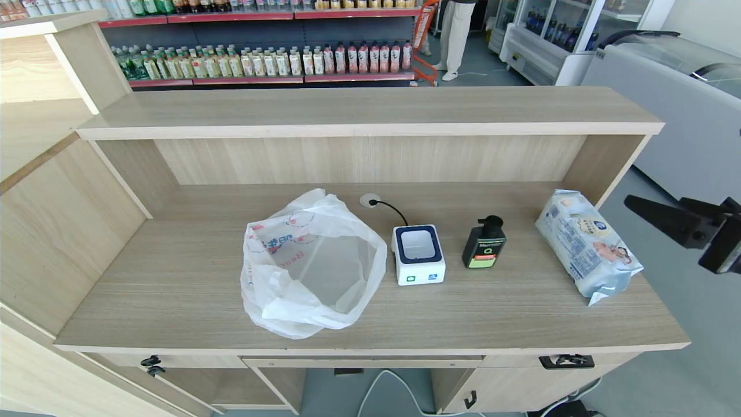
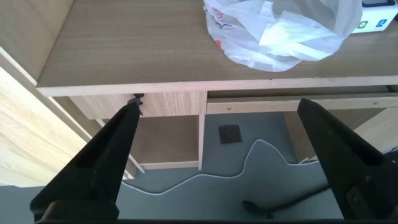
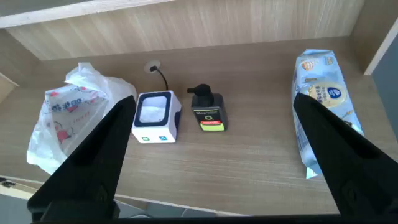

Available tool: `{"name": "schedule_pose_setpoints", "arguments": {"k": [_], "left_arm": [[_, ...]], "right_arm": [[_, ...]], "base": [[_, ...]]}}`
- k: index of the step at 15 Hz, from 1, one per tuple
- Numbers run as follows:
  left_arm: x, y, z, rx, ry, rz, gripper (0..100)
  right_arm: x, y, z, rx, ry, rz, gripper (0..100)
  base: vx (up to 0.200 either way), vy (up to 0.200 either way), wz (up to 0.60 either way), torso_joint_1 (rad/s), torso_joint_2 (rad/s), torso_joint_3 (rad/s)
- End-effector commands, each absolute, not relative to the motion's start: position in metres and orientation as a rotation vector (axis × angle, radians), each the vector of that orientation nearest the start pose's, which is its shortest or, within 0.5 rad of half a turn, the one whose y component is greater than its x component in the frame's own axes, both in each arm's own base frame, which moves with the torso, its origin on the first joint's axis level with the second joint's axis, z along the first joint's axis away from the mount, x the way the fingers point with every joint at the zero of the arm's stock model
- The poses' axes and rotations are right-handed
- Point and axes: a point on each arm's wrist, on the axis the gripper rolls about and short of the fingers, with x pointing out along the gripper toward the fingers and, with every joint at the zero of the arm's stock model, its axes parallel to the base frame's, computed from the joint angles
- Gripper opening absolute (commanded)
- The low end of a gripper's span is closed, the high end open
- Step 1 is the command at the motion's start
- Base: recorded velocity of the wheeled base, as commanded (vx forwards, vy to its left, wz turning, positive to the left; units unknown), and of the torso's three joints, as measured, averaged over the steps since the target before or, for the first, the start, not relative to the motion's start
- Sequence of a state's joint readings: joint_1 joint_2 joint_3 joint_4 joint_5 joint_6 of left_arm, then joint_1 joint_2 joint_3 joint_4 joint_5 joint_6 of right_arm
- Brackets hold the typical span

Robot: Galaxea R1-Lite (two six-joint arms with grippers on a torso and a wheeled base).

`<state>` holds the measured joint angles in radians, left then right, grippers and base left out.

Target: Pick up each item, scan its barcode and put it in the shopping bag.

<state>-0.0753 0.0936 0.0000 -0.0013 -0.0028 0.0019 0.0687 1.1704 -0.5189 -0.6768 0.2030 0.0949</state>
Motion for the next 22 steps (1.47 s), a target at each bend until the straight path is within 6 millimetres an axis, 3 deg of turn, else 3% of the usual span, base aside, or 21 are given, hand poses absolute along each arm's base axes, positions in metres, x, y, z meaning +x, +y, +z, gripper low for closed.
{"name": "schedule_pose_setpoints", "arguments": {"k": [1, 5, 10, 16, 22], "left_arm": [[-0.015, 0.001, 0.077, 0.006, 0.093, -0.078, 100], [-0.015, 0.001, 0.077, 0.006, 0.093, -0.078, 100], [-0.015, 0.001, 0.077, 0.005, 0.093, -0.078, 100], [-0.015, 0.001, 0.077, 0.005, 0.093, -0.078, 100], [-0.015, 0.001, 0.077, 0.005, 0.093, -0.078, 100]], "right_arm": [[0.264, 0.008, 0.184, 0.003, 0.138, 0.343, 100], [0.275, -0.011, 0.159, -0.09, 0.168, 0.38, 100], [0.273, -0.009, 0.139, -0.07, 0.246, 0.397, 100], [0.291, -0.011, 0.117, -0.062, 0.284, 0.39, 100], [0.31, 0.001, 0.097, -0.054, 0.281, 0.487, 100]], "base": [[0.0, 0.0, 0.0, 0.0, 0.0, 0.0], [0.0, 0.0, 0.0, 0.0, 0.0, 0.0], [0.0, 0.0, 0.0, 0.0, 0.0, 0.0], [0.0, 0.0, 0.0, 0.0, 0.0, 0.0], [0.0, 0.0, 0.0, 0.0, 0.0, 0.0]]}}
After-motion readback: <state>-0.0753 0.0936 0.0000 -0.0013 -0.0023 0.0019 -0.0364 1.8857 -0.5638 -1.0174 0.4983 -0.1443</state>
